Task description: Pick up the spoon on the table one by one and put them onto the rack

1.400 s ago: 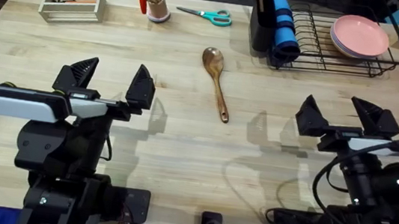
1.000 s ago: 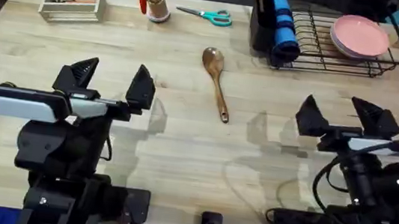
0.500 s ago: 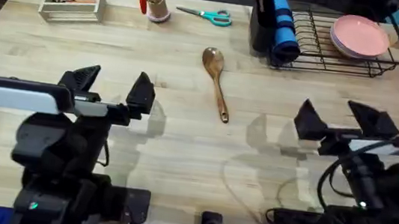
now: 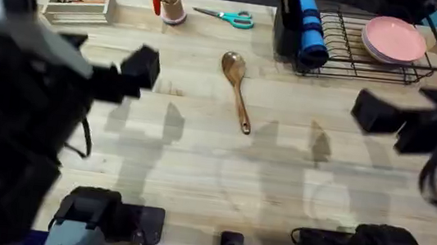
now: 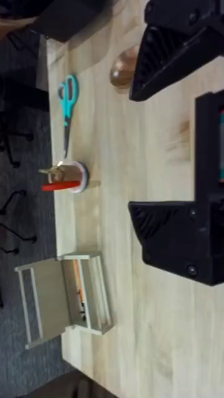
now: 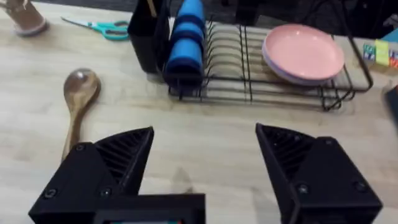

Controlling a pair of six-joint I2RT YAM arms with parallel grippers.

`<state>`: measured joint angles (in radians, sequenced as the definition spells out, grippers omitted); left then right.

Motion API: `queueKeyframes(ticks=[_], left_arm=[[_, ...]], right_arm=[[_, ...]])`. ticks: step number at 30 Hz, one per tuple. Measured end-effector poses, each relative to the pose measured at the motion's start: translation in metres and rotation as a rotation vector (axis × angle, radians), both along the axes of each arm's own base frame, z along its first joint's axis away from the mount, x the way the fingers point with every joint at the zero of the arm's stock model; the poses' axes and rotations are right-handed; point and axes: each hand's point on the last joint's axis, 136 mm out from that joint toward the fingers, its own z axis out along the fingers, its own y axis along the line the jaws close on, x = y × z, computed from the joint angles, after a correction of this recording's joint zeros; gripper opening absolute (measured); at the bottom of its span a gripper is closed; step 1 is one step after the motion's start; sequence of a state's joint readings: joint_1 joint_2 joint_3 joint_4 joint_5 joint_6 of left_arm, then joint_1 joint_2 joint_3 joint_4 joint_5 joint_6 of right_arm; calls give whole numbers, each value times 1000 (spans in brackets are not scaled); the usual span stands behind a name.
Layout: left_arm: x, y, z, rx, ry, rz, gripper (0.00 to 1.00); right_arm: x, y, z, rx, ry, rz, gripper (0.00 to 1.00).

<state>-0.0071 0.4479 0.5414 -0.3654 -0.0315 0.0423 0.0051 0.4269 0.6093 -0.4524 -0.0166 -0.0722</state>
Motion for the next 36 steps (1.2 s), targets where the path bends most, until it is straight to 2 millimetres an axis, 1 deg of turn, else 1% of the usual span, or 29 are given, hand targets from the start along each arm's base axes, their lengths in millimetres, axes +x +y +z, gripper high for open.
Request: queueKeyframes(ticks=[4,6,9,13,18,23,30,33,36], left_arm=[[20,0,27,4,46,-1,991],[30,0,37,5,76,-2,993],[44,0,47,7,135,-3,992],[58,-1,56,8,199,-3,993],[70,-1,64,9,241,-4,993],[70,-1,60,9,269,-4,993],[70,-1,59,11,271,-5,993],[69,0,58,12,279,-3,993],[67,1,54,15,296,2,993]], right_arm=[[24,1,32,-1,26,6,992],[35,3,43,2,54,14,992],[52,6,56,11,111,34,992],[70,11,64,24,186,58,992],[87,14,66,31,223,70,992],[88,15,62,35,238,76,992],[87,24,63,50,237,116,992],[87,38,66,45,227,159,992],[89,63,68,38,213,236,992]])
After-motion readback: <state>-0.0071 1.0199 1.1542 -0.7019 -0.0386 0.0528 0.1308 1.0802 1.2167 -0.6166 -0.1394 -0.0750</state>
